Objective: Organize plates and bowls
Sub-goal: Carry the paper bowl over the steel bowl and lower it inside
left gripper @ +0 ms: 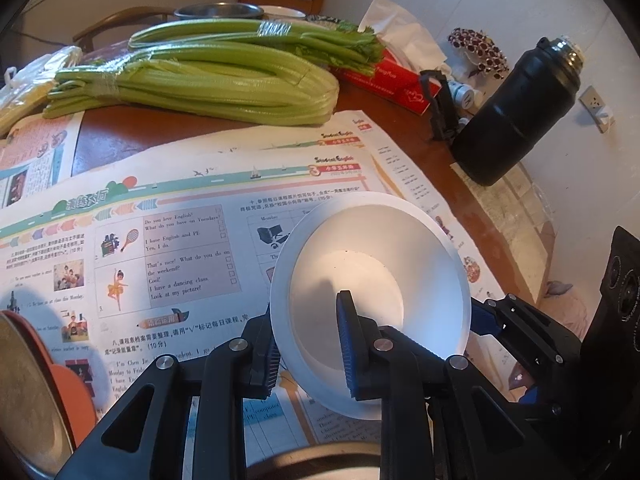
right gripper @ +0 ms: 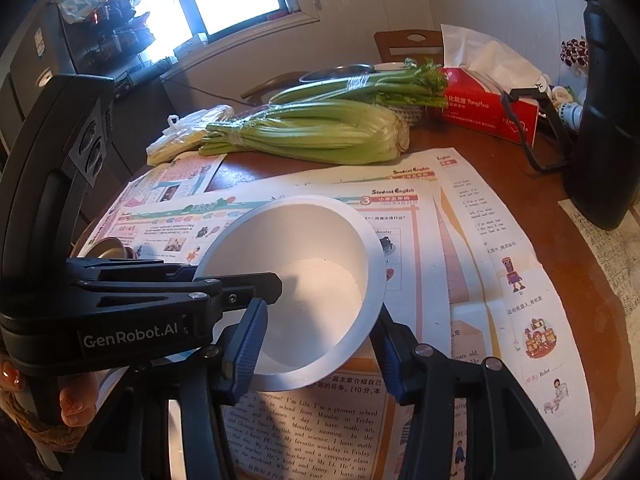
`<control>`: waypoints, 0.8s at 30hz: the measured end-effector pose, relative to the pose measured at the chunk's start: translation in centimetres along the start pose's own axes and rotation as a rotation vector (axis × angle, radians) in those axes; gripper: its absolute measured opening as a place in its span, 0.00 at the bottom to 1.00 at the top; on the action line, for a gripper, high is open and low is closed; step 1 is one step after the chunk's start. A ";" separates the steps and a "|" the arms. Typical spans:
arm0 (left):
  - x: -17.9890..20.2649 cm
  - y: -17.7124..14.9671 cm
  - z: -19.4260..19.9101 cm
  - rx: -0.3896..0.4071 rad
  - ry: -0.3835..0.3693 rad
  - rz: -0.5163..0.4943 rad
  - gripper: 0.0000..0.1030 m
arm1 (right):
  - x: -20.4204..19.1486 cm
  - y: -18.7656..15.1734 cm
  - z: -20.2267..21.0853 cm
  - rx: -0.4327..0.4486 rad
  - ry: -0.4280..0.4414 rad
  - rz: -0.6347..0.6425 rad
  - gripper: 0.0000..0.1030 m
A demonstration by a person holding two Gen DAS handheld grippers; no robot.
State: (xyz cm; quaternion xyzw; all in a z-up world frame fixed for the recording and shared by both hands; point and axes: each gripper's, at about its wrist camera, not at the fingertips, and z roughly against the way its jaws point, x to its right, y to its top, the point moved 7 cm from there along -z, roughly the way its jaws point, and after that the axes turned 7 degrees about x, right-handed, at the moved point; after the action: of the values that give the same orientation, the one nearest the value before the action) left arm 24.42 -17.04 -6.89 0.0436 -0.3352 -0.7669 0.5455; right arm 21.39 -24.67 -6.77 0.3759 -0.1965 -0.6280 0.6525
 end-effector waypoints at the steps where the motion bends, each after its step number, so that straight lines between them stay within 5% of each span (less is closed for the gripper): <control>1: 0.1 0.0 0.2 0.003 -0.001 0.000 0.24 | -0.1 0.1 0.2 0.004 0.001 0.002 0.50; 24: 0.9 -1.1 8.4 0.139 0.005 0.003 0.24 | -4.4 1.0 6.4 0.111 0.040 0.056 0.50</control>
State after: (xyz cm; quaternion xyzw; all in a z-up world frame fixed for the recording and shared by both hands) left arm 19.50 -13.74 -0.76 0.0830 -0.3864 -0.7409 0.5431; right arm 16.84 -22.07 -0.99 0.4183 -0.2287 -0.5899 0.6517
